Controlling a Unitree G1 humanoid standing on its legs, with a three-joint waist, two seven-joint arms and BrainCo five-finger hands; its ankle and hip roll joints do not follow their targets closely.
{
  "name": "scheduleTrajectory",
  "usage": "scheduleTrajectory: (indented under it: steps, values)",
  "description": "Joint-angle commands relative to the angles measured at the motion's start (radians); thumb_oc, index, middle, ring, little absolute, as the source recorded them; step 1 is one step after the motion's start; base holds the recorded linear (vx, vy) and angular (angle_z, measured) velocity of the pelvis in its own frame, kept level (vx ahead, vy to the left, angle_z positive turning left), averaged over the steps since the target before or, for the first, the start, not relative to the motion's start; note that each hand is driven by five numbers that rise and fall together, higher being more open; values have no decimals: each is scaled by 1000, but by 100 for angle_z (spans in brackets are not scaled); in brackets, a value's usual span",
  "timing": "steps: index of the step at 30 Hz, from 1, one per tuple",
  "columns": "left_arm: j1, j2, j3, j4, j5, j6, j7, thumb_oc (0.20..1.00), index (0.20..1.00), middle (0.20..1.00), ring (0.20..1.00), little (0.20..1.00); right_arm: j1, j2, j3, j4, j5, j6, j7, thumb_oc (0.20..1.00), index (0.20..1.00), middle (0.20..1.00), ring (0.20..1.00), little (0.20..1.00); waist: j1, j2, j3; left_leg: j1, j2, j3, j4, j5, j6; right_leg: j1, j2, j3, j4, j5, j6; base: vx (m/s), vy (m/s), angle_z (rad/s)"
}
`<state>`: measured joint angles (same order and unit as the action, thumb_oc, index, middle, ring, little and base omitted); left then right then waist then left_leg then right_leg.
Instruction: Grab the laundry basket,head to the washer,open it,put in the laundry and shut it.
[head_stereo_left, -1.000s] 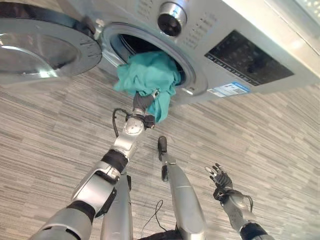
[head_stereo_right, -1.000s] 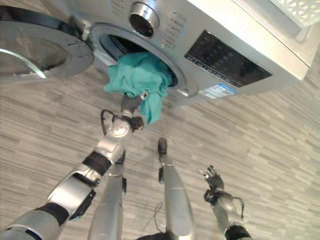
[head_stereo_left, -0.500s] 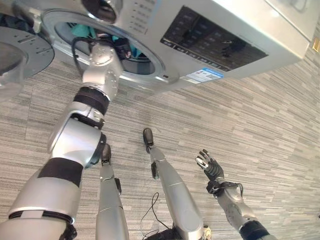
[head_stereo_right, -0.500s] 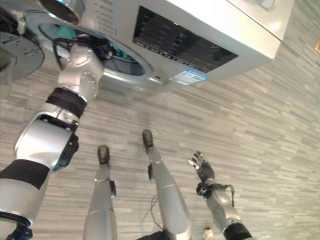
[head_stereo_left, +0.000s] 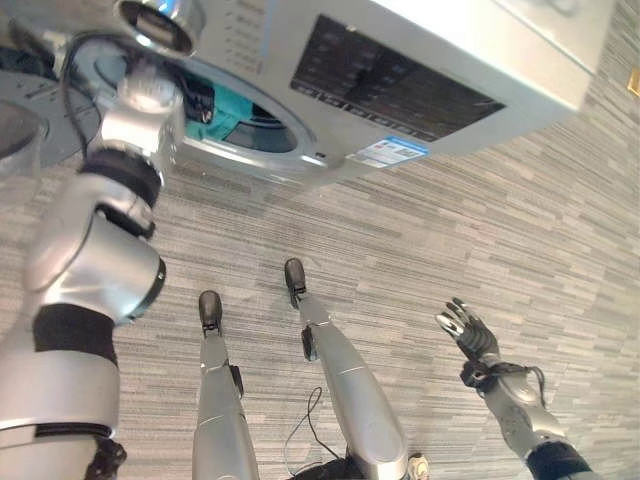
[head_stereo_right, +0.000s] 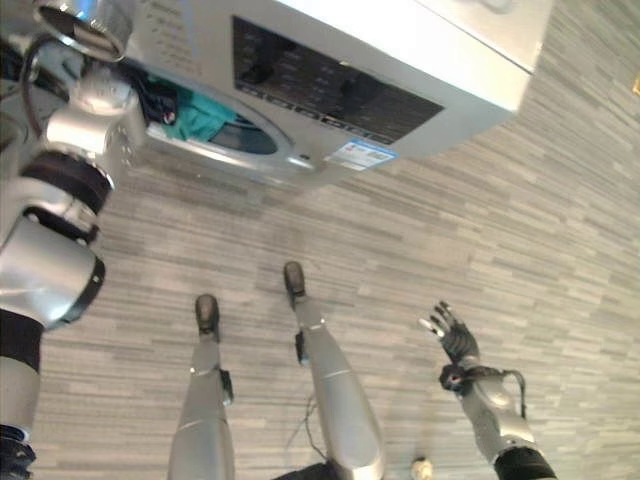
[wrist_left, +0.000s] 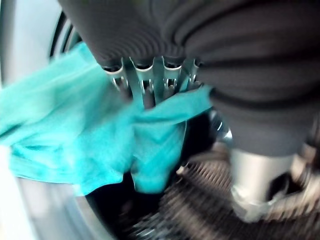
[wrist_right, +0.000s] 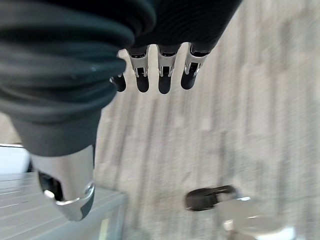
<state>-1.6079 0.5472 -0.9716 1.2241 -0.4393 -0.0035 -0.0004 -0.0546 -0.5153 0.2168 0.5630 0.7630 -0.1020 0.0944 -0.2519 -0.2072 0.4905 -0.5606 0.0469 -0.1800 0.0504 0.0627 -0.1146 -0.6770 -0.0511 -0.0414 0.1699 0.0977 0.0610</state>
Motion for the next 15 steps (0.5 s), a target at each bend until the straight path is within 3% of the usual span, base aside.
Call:
scheduleTrajectory:
  steps: [1,4,10,15]
  values:
    - [-70,-112,-12,-25,418,-14,-27,1000,1000,1000,1000,1000,74,-55,-4,-6,-34,7,37,1000,1000,1000,1000,1000,-16,22,-49,119,36,-7,50,-133,0,-50,-6,25,-29,-8,66,-35,3,4]
    - [-78,-124,-44,-50,501,-6,-21,1000,1000,1000,1000,1000,68,-60,2,-3,-29,7,40,1000,1000,1000,1000,1000,-13,18,-43,113,35,-8,52,-133,-1,-50,-6,26,-31,-8,66,-28,3,4]
    - [-76,-170,-7,-132,600,11,56,1000,1000,1000,1000,1000,37,-58,19,26,-16,10,35,1000,1000,1000,1000,1000,5,26,-32,115,34,-12,41,-129,-2,-38,-10,18,-33,-15,61,0,0,0]
    - [-40,-131,26,-249,694,27,101,1000,1000,1000,1000,1000,34,-40,24,36,-14,9,33,1000,1000,1000,1000,1000,20,34,-27,124,35,-10,33,-131,-3,-22,-14,11,-32,-22,62,-4,6,0]
